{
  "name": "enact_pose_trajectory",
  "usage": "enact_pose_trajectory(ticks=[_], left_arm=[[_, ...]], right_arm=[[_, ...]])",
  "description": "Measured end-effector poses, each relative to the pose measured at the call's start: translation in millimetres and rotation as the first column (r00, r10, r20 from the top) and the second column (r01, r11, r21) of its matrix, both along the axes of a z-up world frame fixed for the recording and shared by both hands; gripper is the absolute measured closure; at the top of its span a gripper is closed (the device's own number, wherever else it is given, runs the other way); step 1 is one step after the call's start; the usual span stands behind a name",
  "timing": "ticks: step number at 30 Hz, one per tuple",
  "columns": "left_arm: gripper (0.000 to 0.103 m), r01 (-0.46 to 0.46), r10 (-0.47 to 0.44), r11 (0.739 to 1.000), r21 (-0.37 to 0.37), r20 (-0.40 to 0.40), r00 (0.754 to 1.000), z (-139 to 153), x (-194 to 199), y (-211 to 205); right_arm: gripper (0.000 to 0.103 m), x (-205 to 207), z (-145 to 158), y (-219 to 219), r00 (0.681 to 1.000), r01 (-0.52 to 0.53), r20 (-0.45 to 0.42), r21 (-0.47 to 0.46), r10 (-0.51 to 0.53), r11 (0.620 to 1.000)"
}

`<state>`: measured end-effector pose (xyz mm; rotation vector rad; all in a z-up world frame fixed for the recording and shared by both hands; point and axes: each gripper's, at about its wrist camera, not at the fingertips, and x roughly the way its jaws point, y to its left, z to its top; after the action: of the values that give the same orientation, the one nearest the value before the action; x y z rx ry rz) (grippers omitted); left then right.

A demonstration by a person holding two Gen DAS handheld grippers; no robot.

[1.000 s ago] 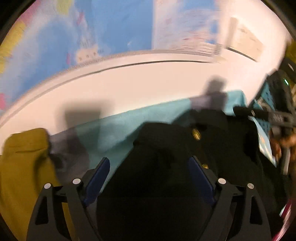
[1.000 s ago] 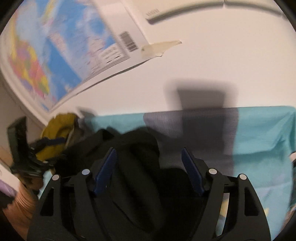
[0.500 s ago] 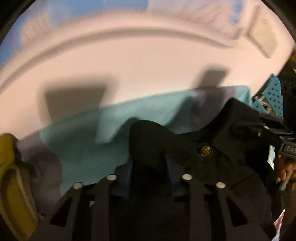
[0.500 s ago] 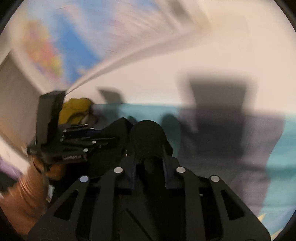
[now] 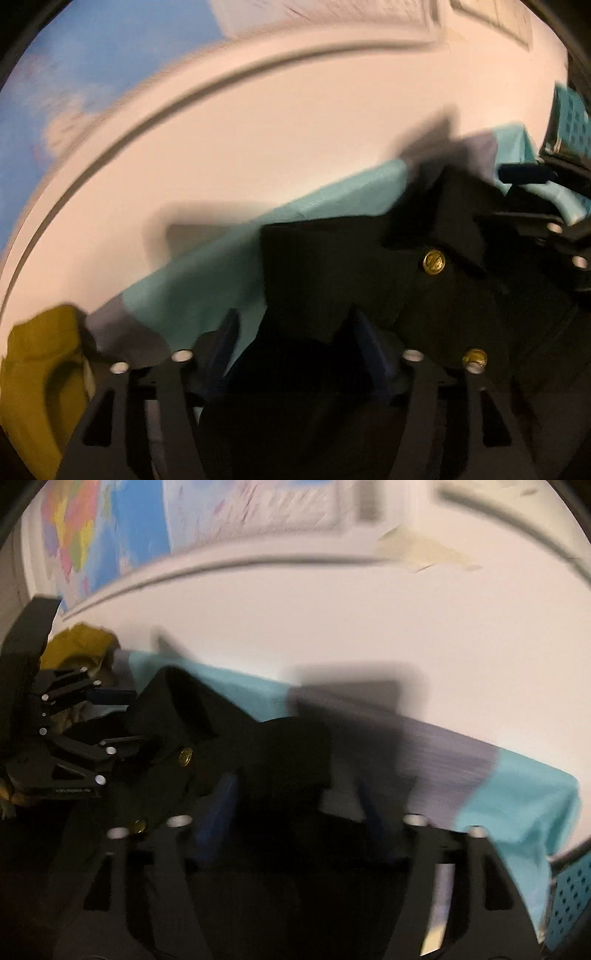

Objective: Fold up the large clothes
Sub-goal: 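Lay the black coat flat on the bed and open both grippers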

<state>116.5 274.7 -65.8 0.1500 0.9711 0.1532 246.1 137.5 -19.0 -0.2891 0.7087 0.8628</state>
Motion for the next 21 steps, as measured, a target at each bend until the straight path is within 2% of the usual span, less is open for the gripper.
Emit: enact_pose_trajectory(ticks=[1, 2, 4, 9, 11, 14, 15, 18, 21], left_arm=[[0.034, -0.004, 0.005, 0.999, -0.037, 0.015, 1.000, 6.0, -6.2, 4.8], [0.033, -0.008, 0.011, 0.997, -0.071, 0.039, 0.999, 15.6, -18.5, 10.6], [0.023, 0.008, -0.001, 0.996, -0.086, 0.081, 0.997, 28.0, -40.5, 13.7], [0.019, 0.054, -0.039, 0.994, -0.097, 0.152, 0.988, 46.1, -112.1, 7.9], [0.018, 0.067, -0.049, 0.992, -0.112, 0.159, 0.986, 42.3, -138.2, 4.7], [0.014, 0.053, -0.026, 0.985, -0.164, 0.158, 0.987, 39.5, -199.4, 16.0], [0.014, 0.045, -0.019, 0.983, -0.178, 0.146, 0.989, 30.7, -199.7, 6.5], [0.013, 0.021, 0.007, 0.967, -0.254, 0.110, 0.994, 16.0, -242.2, 14.0], [0.013, 0.005, 0.030, 0.948, -0.319, 0.102, 0.994, 4.8, -267.2, 13.4]], right_arm=[[0.027, -4.7, 8.8, -11.8, 1.000, 0.008, -0.010, 0.009, -0.008, 1.000], [0.021, -11.0, 17.9, -26.4, 1.000, 0.022, -0.010, 0.014, -0.021, 1.000], [0.018, -25.8, 30.8, -54.5, 0.999, 0.035, -0.016, 0.024, -0.034, 0.999], [0.013, -83.9, 30.3, -149.1, 0.999, 0.045, -0.027, -0.067, -0.047, 0.997], [0.011, -103.1, 23.7, -195.8, 0.997, 0.073, -0.026, -0.108, -0.076, 0.991], [0.010, -135.8, 6.6, -252.6, 0.989, 0.120, -0.065, -0.139, -0.130, 0.983], [0.010, -142.3, 3.8, -268.8, 0.988, 0.134, -0.062, -0.138, -0.144, 0.981], [0.009, -183.8, -7.2, -311.7, 0.982, 0.162, -0.084, -0.065, -0.167, 0.985], [0.009, -217.1, -19.4, -321.6, 0.990, 0.125, -0.060, -0.044, -0.128, 0.991]])
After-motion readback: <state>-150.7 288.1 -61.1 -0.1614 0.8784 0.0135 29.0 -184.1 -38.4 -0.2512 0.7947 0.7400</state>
